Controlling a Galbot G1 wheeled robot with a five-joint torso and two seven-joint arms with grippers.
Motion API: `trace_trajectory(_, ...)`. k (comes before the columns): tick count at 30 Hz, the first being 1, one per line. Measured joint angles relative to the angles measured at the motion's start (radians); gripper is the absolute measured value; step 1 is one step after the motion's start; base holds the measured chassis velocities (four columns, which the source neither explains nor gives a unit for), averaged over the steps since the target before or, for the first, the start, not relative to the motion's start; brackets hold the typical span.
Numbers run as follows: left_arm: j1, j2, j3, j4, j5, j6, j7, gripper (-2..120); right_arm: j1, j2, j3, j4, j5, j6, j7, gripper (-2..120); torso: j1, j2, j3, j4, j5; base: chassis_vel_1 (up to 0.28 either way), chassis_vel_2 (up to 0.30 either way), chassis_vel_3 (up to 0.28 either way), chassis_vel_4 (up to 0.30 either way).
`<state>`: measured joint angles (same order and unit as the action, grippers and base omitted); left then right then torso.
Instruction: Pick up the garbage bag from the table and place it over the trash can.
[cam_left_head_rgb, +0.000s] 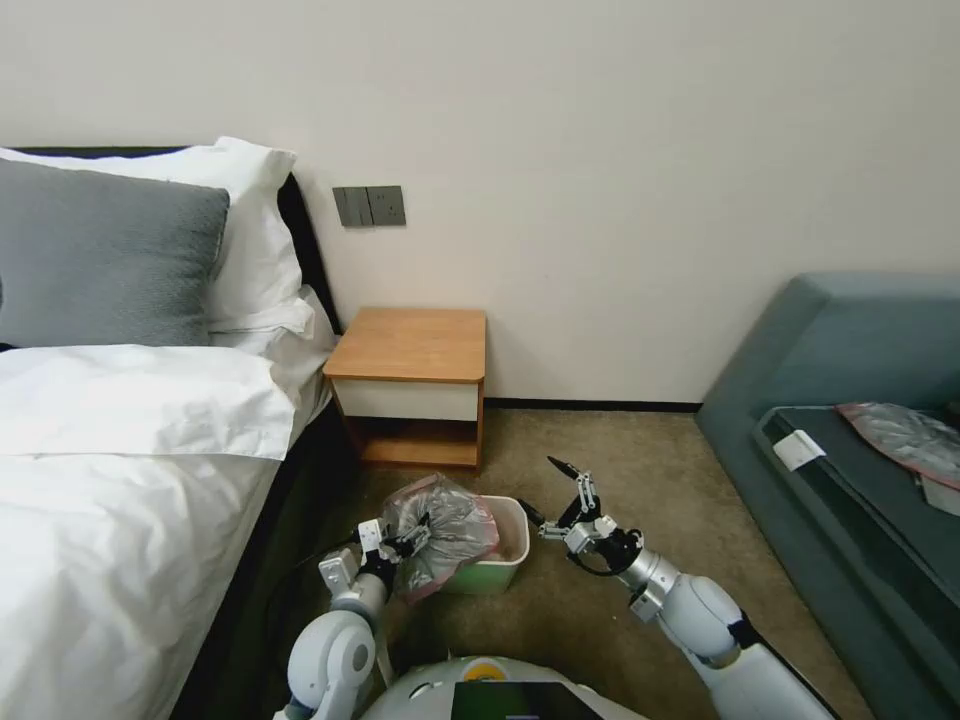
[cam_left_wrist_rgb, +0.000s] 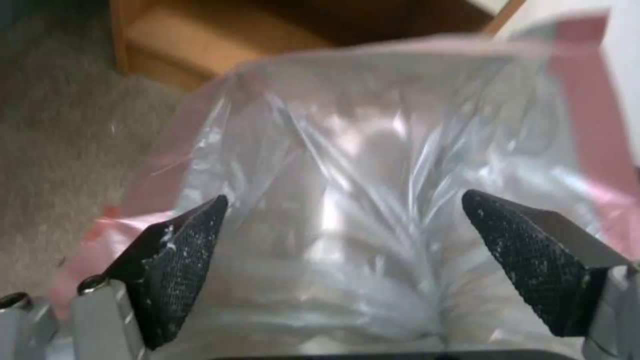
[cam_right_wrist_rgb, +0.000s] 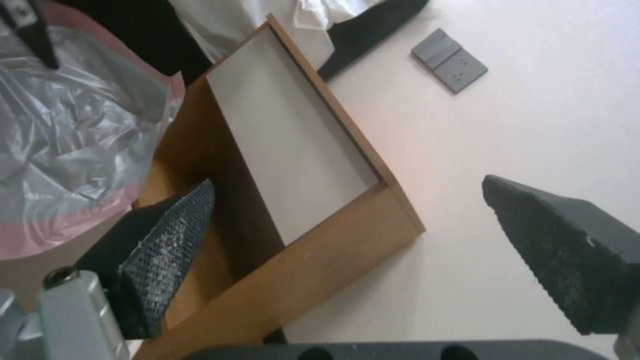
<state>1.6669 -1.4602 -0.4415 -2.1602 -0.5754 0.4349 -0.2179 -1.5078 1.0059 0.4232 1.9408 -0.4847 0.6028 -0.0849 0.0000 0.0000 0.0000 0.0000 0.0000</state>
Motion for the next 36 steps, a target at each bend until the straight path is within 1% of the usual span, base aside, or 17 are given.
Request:
trace_trajectory(5,0.005,0.0,-0.022,-0.019,-0.003,-0.011,-0.003,91,0.005,0.01,-0.01,-0.003,-0.004,-0.001,-0.004,100,0.0,0.0,0.0,0.0,0.0,0.0,0.0,0.0,0.0)
trace_trajectory(13,0.001,-0.012,-0.03,0.022,0.019,0.002,-0.009,91,0.003,0.013,-0.008,-0.007,-0.005,-0.001,-0.006,100,0.0,0.0,0.0,0.0,-0.0001,0.0,0.0,0.0,0.0)
trace_trajectory(21,0.0,-0.015,-0.029,0.034,0.044,0.01,-0.012,91,-0.003,0.016,-0.002,-0.01,-0.006,0.002,-0.005,100,0.0,0.0,0.0,0.0,-0.0001,0.0,0.0,0.0,0.0)
trace_trajectory(22,0.0,-0.016,-0.028,0.034,0.045,0.012,-0.012,89,-0.003,0.017,-0.002,-0.011,-0.006,0.002,-0.005,100,0.0,0.0,0.0,0.0,0.0,0.0,0.0,0.0,0.0)
trace_trajectory(23,-0.002,-0.017,-0.028,0.037,0.048,0.016,-0.012,84,-0.002,0.017,-0.003,-0.011,-0.006,0.002,-0.005,100,0.0,0.0,0.0,0.0,0.0,0.0,0.0,0.0,0.0)
trace_trajectory(24,-0.002,-0.017,-0.028,0.037,0.048,0.016,-0.012,84,-0.002,0.017,-0.003,-0.011,-0.006,0.002,-0.005,100,0.0,0.0,0.0,0.0,0.0,0.0,0.0,0.0,0.0)
trace_trajectory(26,-0.01,-0.018,-0.028,0.054,0.052,0.026,-0.011,73,0.0,0.018,-0.005,-0.01,-0.006,0.001,-0.005,100,0.0,0.0,0.0,0.0,0.0,0.0,0.0,0.0,0.0)
trace_trajectory(27,-0.012,-0.018,-0.027,0.06,0.052,0.028,-0.009,70,0.001,0.017,-0.006,-0.009,-0.006,0.001,-0.005,100,0.0,0.0,0.0,0.0,0.0,0.0,0.0,0.0,0.0)
trace_trajectory(28,-0.012,-0.018,-0.027,0.06,0.052,0.028,-0.009,70,0.001,0.017,-0.006,-0.009,-0.006,0.001,-0.005,100,0.0,0.0,0.0,0.0,0.0,0.0,0.0,0.0,0.0)
trace_trajectory(31,-0.015,-0.016,-0.025,0.073,0.055,0.035,0.006,53,-0.001,0.015,-0.005,-0.005,-0.006,0.0,-0.005,100,0.0,0.0,0.0,0.0,0.0,0.0,0.0,0.0,0.0)
trace_trajectory(32,-0.015,-0.016,-0.025,0.073,0.055,0.035,0.006,53,-0.001,0.015,-0.005,-0.005,-0.006,0.0,-0.005,100,0.0,0.0,0.0,0.0,0.0,0.0,0.0,0.0,0.0)
trace_trajectory(35,-0.016,-0.016,-0.023,0.078,0.067,0.043,0.022,39,-0.004,0.014,-0.003,-0.001,-0.005,0.0,-0.004,100,0.0,0.0,0.0,0.0,0.0002,0.0,0.0,0.0,0.0)
trace_trajectory(36,-0.016,-0.016,-0.023,0.078,0.067,0.043,0.022,39,-0.004,0.014,-0.003,-0.001,-0.005,0.0,-0.004,100,0.0,0.0,0.0,0.0,0.0002,0.0,0.0,0.0,0.0)
